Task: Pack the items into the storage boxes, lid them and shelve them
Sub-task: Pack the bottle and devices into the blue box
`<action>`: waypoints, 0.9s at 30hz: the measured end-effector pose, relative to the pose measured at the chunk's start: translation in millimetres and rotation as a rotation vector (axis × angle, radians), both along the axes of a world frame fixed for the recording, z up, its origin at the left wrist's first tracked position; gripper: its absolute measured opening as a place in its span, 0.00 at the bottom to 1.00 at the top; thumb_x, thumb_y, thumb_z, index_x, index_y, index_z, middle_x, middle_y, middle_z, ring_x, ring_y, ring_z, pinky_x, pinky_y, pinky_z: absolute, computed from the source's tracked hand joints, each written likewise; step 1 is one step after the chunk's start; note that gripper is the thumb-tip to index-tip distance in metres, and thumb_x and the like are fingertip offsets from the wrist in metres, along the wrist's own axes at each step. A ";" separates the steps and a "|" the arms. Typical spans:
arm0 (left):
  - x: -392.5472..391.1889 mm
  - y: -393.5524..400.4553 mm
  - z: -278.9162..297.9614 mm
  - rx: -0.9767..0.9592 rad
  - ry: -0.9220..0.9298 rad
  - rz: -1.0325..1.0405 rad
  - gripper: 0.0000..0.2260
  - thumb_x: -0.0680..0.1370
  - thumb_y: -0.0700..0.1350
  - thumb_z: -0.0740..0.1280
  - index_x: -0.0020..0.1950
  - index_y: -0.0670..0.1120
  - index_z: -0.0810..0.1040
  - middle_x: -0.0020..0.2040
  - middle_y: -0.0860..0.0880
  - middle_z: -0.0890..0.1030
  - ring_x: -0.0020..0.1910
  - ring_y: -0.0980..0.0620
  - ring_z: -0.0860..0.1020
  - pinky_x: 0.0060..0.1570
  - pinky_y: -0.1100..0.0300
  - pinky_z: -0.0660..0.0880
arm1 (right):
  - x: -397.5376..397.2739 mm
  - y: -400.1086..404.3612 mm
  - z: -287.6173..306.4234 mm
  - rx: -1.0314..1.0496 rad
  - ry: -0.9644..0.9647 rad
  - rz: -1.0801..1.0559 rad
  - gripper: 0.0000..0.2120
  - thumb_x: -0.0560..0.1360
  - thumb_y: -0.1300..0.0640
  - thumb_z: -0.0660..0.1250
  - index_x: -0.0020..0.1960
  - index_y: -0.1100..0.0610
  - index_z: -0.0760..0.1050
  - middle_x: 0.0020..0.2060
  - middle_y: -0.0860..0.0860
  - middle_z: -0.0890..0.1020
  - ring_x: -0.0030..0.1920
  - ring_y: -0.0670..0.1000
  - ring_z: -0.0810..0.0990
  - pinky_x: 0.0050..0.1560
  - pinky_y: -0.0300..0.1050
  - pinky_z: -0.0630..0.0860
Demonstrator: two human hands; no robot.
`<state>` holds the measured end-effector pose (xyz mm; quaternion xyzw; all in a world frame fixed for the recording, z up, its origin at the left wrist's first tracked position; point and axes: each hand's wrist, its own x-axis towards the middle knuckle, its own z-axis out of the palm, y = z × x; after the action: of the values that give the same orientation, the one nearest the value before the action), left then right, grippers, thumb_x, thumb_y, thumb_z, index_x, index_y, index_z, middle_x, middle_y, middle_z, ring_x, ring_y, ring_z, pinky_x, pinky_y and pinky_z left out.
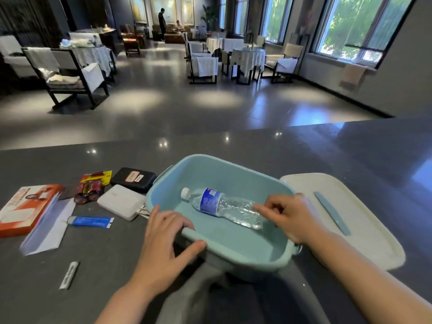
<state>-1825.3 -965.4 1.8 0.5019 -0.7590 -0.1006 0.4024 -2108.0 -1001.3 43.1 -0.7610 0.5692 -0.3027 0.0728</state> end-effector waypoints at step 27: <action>79.8 56.3 -30.7 0.205 0.292 0.515 0.17 0.72 0.42 0.66 0.58 0.56 0.77 0.57 0.61 0.77 0.60 0.60 0.72 0.64 0.59 0.66 | 142.6 67.6 -12.3 0.026 -0.502 0.036 0.18 0.71 0.65 0.71 0.49 0.42 0.76 0.48 0.40 0.81 0.49 0.43 0.79 0.50 0.32 0.73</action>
<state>-1745.5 -909.1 -28.9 0.6958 -0.5271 -0.1424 0.4667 -1965.4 -933.7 30.8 -0.6710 0.5236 -0.4735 0.2268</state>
